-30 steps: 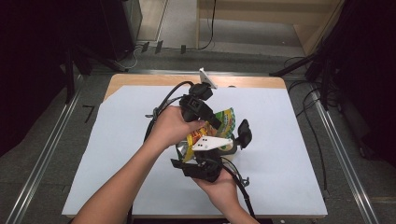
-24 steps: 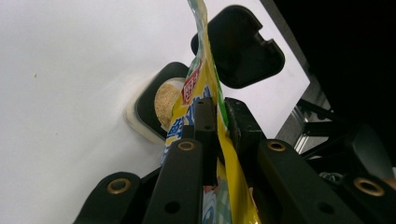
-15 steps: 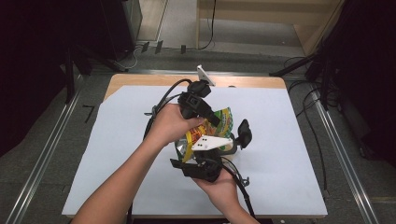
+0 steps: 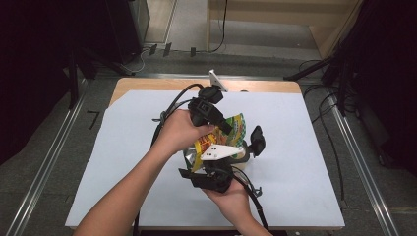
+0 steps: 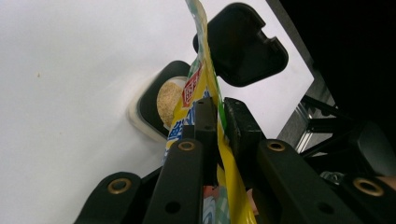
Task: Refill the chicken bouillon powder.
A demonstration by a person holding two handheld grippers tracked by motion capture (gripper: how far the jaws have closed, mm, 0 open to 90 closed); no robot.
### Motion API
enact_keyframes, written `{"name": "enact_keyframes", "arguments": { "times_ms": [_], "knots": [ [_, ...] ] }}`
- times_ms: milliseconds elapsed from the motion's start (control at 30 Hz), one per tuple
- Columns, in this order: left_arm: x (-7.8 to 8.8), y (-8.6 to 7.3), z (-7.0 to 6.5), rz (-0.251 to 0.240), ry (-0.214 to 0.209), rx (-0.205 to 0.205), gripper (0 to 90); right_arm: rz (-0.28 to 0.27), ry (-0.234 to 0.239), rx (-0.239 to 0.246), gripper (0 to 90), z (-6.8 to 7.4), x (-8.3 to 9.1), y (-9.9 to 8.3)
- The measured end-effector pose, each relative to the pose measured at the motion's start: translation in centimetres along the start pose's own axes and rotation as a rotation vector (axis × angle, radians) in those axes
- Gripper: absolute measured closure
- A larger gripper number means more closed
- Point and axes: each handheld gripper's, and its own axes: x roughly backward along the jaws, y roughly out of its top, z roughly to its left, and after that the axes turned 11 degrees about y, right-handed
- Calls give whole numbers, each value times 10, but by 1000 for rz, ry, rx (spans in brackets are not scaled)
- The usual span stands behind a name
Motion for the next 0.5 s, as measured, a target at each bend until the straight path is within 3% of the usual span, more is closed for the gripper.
{"name": "enact_keyframes", "arguments": {
  "times_ms": [500],
  "knots": [
    [3, -3, 2, -16, 7, 5, 848, 4, -19, 32, 632, 0, 0, 0]
  ]
}}
